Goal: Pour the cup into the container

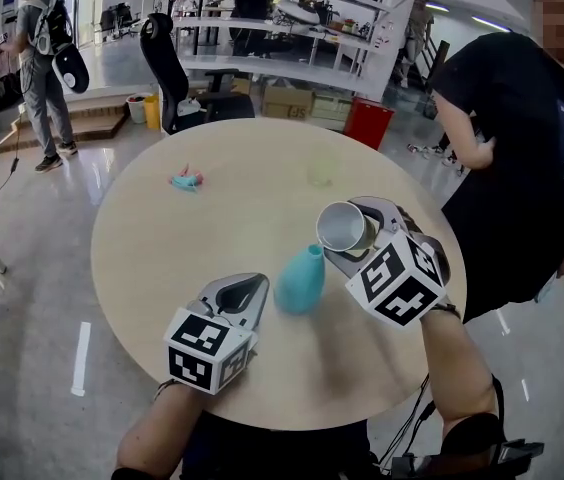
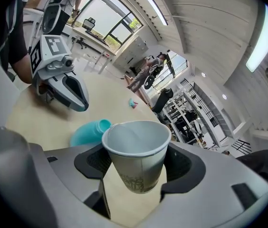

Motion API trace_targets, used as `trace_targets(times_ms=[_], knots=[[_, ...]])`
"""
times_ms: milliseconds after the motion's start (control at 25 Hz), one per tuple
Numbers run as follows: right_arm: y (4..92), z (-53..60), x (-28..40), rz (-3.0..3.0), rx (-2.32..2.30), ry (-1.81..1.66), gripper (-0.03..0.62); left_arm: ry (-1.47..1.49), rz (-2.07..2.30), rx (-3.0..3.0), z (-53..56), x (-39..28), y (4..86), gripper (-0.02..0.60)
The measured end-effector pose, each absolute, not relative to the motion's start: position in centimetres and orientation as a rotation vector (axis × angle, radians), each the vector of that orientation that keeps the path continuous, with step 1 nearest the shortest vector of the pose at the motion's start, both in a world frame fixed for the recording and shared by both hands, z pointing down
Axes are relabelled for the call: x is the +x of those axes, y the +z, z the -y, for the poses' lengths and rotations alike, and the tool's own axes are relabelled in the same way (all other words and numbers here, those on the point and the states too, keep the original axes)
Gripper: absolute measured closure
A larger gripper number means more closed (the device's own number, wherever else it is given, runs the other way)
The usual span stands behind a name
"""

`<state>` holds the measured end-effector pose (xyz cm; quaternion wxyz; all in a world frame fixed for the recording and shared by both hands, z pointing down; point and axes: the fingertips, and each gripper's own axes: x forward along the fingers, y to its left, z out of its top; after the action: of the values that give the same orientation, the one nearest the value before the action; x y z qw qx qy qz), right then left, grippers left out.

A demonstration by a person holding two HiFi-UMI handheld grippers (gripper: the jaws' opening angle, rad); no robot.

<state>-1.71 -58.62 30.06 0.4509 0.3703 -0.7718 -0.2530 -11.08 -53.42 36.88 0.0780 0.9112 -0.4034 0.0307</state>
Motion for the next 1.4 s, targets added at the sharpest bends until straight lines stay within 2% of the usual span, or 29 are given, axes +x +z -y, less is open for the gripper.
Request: trace_targets(times_ms=[1000,1400], knots=[[30.3,58.7,-1.5,1.895,0.906,-0.632,0.267,0.084,1.2,2.734,53.6,-10.8,37.0,0.581],[30.8,59.2,-0.4,2.172,0.998,-0.401,0.267,0.099,1.205,2.733,53.7,-11.0,37.2,0.581]])
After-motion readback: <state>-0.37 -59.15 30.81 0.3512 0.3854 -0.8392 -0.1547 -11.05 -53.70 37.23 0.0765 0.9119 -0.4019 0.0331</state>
